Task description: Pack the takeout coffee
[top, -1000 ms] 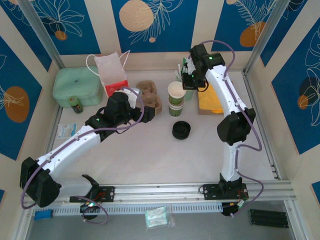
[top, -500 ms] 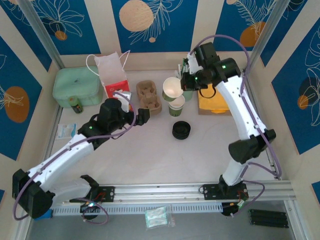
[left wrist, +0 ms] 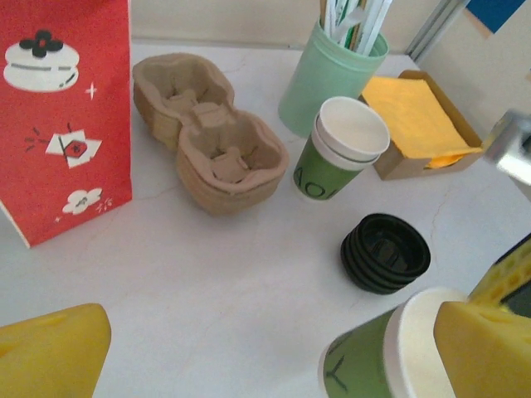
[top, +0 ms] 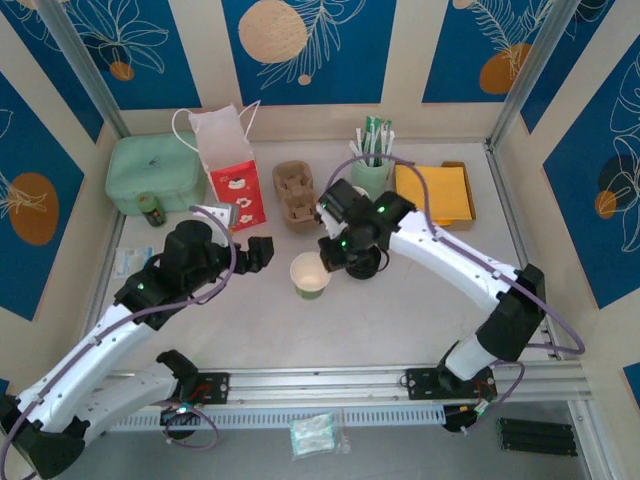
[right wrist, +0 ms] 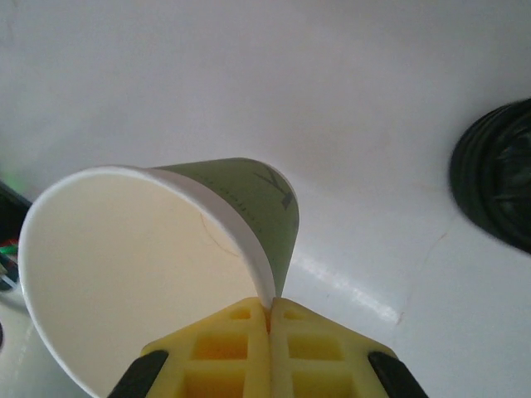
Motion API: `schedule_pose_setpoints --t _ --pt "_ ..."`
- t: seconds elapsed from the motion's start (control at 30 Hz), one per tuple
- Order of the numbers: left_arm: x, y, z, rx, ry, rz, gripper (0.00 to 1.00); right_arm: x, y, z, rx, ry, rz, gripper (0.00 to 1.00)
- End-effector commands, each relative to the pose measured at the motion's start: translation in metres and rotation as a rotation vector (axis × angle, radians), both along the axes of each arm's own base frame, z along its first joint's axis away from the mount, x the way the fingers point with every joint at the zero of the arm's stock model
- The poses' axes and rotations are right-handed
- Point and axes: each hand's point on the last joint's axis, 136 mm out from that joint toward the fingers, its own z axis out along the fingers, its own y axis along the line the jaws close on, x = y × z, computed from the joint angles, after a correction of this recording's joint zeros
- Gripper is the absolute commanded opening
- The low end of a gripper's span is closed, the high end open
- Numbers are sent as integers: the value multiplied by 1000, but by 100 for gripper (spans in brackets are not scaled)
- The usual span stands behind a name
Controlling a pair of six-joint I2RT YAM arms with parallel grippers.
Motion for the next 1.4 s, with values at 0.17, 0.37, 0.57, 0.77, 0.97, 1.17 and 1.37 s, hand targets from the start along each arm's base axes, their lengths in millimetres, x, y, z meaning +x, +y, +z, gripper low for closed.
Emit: schedule_pose_setpoints --t 0.17,0.37,0.57,0.77,0.97,1.17,1.37 --pt "-16 10 -30 43 90 8 99 -11 19 -47 -81 33 -20 0" --pt "-16 9 -36 43 99 5 99 -10 14 -60 -103 29 -44 0" --pt "-16 5 -42 35 118 -3 99 -11 11 -71 -111 43 -55 3" --pt "-15 4 -42 26 118 -6 99 -13 7 -73 -112 45 -61 12" --pt "-13 1 -39 25 103 -16 99 -12 4 -48 -79 11 -60 34" --pt "-3 8 -32 -1 77 64 99 3 -28 -20 -61 -48 -117 47" --pt "1 -10 -25 -75 86 20 99 32 -81 -36 -158 -38 -197 48"
